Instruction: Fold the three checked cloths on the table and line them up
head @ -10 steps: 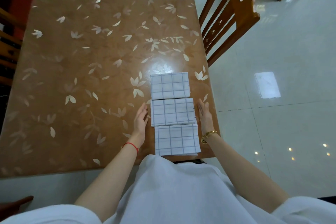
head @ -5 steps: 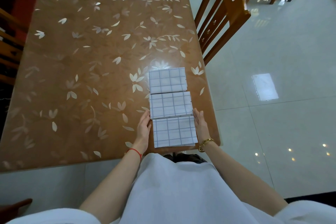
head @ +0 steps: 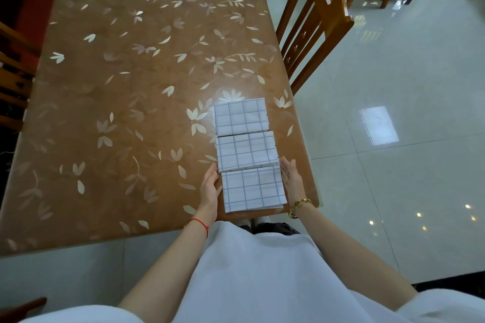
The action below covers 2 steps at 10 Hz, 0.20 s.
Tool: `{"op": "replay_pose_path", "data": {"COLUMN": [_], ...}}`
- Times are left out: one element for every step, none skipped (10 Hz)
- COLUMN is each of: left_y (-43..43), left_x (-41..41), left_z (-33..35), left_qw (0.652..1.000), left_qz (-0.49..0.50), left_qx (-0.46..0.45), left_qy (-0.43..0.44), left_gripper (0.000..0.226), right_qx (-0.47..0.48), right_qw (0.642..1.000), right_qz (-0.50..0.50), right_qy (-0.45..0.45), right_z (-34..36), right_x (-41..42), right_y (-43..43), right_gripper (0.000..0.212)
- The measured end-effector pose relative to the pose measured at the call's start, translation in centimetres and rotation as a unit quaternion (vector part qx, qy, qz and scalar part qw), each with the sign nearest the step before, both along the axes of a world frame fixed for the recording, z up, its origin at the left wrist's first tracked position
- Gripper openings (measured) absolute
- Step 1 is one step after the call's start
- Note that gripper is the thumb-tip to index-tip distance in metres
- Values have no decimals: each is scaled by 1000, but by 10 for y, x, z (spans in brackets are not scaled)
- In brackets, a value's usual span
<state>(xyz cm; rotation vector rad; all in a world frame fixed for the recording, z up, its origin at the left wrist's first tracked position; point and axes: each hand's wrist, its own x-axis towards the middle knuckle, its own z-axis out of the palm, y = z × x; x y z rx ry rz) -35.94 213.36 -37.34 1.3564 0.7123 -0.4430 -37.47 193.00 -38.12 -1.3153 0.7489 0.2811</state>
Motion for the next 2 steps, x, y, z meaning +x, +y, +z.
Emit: {"op": "replay_pose_path", "data": {"left_y": [2, 4], "left_x": [-13, -20], "left_z": [-1, -3], "left_qw": [1000, 999], "left_qz": [-6, -8], "left_qx": [20, 32], "left_qy": [15, 36], "left_gripper": [42, 40], "right_qx": [-27, -47], "right_qw": [999, 998], "right_qz": [-25, -43], "right_qy": [-3, 2], "right_z": [-4, -7], "right_x": [-11, -17], "right_y": [-1, 0], "right_gripper": [59, 60]}}
